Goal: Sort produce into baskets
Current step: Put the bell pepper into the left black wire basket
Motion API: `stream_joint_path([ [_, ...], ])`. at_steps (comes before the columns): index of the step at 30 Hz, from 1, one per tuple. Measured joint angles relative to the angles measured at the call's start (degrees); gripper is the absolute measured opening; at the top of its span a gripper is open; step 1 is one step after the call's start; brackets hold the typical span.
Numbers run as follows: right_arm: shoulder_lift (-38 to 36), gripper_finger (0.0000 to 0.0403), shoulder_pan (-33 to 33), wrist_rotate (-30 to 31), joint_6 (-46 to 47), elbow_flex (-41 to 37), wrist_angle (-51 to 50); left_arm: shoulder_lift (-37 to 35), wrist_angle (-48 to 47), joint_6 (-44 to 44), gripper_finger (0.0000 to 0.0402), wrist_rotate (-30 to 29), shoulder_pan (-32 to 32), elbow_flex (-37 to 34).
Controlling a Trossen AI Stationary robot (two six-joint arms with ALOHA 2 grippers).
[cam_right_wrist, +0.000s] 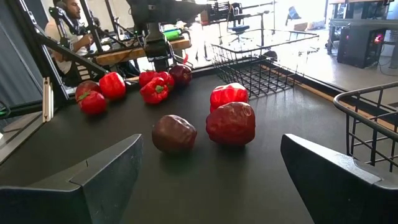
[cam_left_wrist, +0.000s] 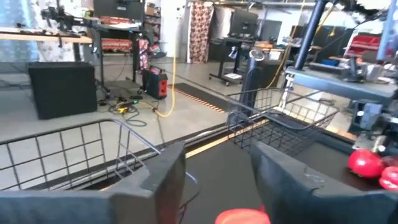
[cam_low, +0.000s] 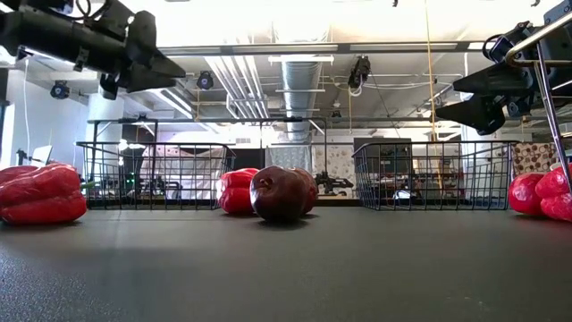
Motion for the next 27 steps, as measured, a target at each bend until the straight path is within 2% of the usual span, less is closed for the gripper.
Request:
stream_joint_path([
  [5,0.0,0.0373,0.0,0.0,0.0,0.0,0.0,3.7,-0.6,-1.4,0.0206,-0.2,0.6,2.6],
  [7,0.0,0.0373,0.0,0.0,0.0,0.0,0.0,4.5,-4.9,-1.6,0.0215,0.5,0.5,5.6],
  [11,0.0,0.0373,0.0,0.0,0.0,0.0,0.0,6.8,-24.7,-8.2,0.0236,6.7,0.5,16.0],
  [18,0.0,0.0373,0.0,0.0,0.0,0.0,0.0,15.5,-58.2,-23.9,0.0279,12.0,-0.4,32.1],
  [21,0.0,0.0373,0.0,0.0,0.0,0.0,0.0,19.5,-68.5,-30.0,0.0297,17.5,-1.5,37.4],
  [27,0.0,0.0373,0.0,0.0,0.0,0.0,0.0,27.4,-85.2,-36.0,0.0325,31.9,-1.9,47.1],
])
